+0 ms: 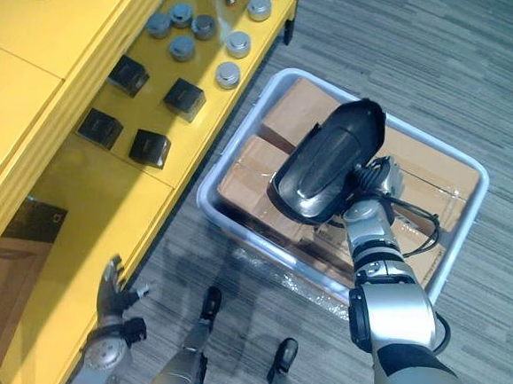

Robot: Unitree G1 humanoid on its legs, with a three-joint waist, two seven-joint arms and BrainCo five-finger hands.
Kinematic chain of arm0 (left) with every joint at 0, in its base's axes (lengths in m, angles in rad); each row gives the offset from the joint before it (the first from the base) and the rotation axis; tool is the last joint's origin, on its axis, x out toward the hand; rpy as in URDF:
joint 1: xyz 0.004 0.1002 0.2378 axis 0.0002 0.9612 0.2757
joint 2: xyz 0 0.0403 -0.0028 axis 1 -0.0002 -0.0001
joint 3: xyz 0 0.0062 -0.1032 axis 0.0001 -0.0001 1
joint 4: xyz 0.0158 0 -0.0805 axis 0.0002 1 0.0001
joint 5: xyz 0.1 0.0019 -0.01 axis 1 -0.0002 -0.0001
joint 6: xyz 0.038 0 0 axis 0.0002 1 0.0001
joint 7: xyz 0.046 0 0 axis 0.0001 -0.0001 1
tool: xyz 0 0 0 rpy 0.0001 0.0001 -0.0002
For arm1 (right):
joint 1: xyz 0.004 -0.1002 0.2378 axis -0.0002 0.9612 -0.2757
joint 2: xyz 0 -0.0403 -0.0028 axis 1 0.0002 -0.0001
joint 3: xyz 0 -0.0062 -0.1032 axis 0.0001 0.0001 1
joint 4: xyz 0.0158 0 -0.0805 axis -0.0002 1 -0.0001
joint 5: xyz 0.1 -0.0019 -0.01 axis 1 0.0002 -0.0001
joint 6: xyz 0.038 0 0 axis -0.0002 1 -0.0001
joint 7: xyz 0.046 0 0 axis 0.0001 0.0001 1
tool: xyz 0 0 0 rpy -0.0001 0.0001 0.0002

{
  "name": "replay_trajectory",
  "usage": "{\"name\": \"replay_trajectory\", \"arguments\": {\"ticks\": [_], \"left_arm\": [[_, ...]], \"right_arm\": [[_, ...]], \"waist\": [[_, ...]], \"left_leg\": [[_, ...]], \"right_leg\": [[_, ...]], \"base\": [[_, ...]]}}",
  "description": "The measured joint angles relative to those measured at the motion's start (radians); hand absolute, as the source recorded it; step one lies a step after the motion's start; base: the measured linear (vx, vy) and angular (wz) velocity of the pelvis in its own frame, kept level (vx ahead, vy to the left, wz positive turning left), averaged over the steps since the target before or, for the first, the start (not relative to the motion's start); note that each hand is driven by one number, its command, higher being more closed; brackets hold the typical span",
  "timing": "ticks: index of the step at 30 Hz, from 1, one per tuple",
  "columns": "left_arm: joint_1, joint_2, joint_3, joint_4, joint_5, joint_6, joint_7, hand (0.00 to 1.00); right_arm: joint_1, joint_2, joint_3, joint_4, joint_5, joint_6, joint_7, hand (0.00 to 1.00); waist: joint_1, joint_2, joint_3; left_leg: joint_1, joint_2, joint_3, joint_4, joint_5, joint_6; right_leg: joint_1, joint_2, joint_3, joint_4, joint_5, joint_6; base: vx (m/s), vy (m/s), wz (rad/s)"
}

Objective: Walk over and take plastic housings, then place them on the shelf

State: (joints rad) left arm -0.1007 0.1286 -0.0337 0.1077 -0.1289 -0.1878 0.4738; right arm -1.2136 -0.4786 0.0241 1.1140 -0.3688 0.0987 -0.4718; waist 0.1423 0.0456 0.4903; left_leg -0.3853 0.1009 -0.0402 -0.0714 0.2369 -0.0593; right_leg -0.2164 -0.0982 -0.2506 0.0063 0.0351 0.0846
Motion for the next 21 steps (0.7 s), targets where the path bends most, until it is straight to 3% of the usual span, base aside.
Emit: {"name": "replay_trajectory", "arguments": {"ticks": [6,11,14,17,21], "left_arm": [[-0.253,0.049,-0.013,-0.073,-0.001,-0.003,0.010,0.00],[-0.533,0.078,-0.096,0.041,-0.061,-0.028,0.001,0.00],[-0.663,0.116,-0.154,0.174,-0.205,-0.037,-0.027,0.00],[-0.774,0.156,-0.242,0.286,-0.411,-0.036,-0.102,0.00],[-0.851,0.197,-0.305,0.311,-0.676,-0.034,-0.204,0.00]], "right_arm": [[0.067,-0.018,0.059,-0.241,-0.119,-0.004,-0.021,1.00],[0.071,-0.015,0.102,-0.307,-0.157,-0.005,-0.038,1.00],[0.070,-0.013,0.155,-0.374,-0.195,-0.007,-0.039,1.00],[0.069,-0.012,0.192,-0.434,-0.222,-0.011,-0.040,1.00],[0.059,-0.001,0.286,-0.482,-0.270,-0.034,-0.039,1.00]], "waist": [[-0.033,-0.001,-0.007],[-0.055,-0.001,-0.013],[-0.075,-0.001,-0.015],[-0.085,-0.001,-0.016],[-0.105,0.000,-0.018]], "left_leg": [[0.026,0.010,0.020,-0.013,0.007,-0.004],[0.036,0.012,0.037,-0.013,0.010,-0.005],[0.041,0.016,0.043,-0.013,0.012,-0.007],[0.045,0.022,0.046,-0.013,0.014,-0.011],[0.058,0.023,0.061,-0.013,0.015,-0.013]], "right_leg": [[0.006,0.006,0.022,0.002,0.000,0.000],[0.007,0.007,0.034,0.006,0.002,-0.003],[0.007,0.010,0.046,0.009,0.004,-0.005],[0.007,0.017,0.048,0.012,0.007,-0.010],[0.007,0.019,0.058,0.020,0.009,-0.012]], "base": [[0.00,-0.014,-0.12],[0.01,0.000,-0.06],[0.00,0.002,-0.07],[-0.01,0.005,-0.04],[-0.03,0.025,-0.10]]}}
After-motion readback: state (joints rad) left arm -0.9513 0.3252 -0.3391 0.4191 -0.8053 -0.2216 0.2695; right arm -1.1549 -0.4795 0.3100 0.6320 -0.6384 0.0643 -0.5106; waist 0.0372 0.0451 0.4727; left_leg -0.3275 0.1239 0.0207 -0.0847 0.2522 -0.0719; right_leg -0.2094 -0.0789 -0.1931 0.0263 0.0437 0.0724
